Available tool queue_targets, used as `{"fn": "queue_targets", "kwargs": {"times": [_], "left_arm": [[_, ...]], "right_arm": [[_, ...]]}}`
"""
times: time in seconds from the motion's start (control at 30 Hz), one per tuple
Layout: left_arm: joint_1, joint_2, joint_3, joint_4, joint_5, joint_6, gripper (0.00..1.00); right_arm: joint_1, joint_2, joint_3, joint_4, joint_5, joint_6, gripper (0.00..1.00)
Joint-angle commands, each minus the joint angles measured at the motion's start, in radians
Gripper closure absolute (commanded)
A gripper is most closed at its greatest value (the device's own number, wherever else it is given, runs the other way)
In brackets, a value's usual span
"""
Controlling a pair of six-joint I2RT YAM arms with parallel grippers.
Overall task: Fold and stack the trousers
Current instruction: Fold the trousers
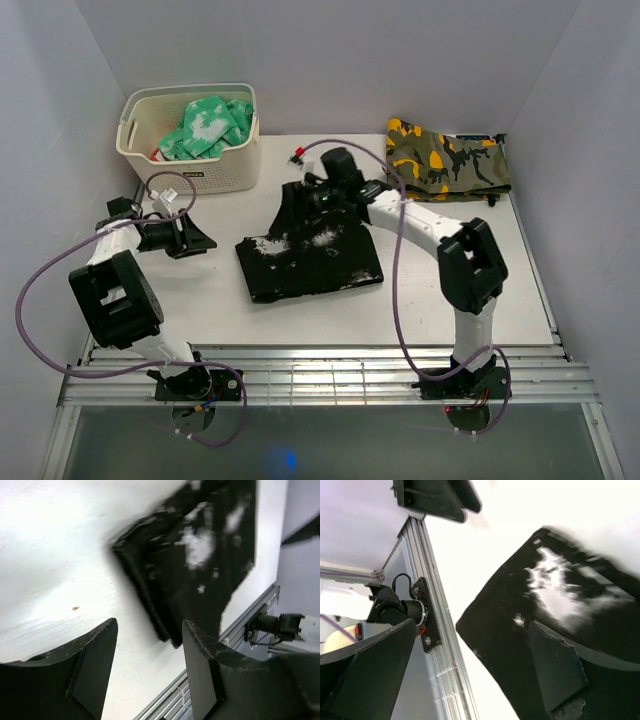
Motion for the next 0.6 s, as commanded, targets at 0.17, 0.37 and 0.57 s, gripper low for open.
{"fn": "queue_targets", "kwargs": {"times": [0.17,0.37,0.57], "left_arm": [[-0.299,-0.192,-0.064,-0.066,0.399,0.062,0.4],[-0.504,-0.13,-0.221,0.289,0.335,-0.258,0.48],[-0.491,0.187,-0.198,0.288,0.093,-0.337,0.6]], "right_arm": [[-0.263,-0.239,-0.279,-0.148,-0.381,-0.323,0.03],[-0.28,-0.213,-0.52,-0.016,-0.479,-0.231,0.04],[-0.332,-0.066,-0.63,0.035,-0.405,-0.185,0.05]]}}
